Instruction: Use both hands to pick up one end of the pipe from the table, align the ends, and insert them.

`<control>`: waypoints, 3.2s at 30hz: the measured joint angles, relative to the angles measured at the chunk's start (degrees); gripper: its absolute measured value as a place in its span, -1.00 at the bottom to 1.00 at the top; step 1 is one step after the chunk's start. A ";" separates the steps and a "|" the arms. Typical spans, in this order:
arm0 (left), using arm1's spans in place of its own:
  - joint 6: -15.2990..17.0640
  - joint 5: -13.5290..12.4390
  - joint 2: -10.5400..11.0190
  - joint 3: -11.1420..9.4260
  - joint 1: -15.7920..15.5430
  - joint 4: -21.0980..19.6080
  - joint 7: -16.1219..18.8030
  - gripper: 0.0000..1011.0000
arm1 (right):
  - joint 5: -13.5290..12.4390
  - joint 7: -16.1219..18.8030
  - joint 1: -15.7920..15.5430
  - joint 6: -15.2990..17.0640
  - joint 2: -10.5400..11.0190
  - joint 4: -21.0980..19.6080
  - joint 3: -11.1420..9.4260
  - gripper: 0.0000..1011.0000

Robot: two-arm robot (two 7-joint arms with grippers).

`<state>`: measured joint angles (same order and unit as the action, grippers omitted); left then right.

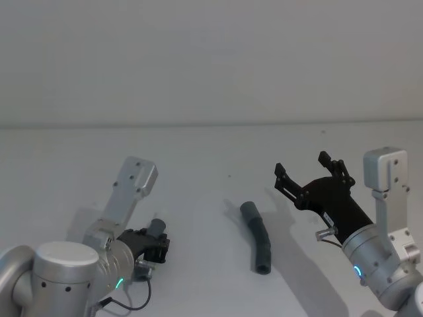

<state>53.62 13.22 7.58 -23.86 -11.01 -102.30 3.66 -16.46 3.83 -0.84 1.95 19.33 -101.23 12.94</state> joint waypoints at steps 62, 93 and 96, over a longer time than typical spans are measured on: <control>-24.30 -4.75 19.43 -13.32 -20.66 8.02 -35.58 -0.33 | 1.61 8.00 6.93 26.76 6.35 -5.13 4.98 0.98; -45.27 -10.24 26.34 -19.98 -32.89 11.75 -51.56 -0.33 | 5.70 6.76 10.65 42.90 4.59 -7.88 10.11 0.98; -45.90 -10.41 26.53 -20.16 -33.28 11.87 -52.02 -0.33 | 5.93 6.43 10.38 43.16 4.20 -7.64 10.17 0.98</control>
<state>7.72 2.82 34.11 -44.02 -44.29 -90.43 -48.36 -10.54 10.26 9.54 45.11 23.54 -108.87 23.11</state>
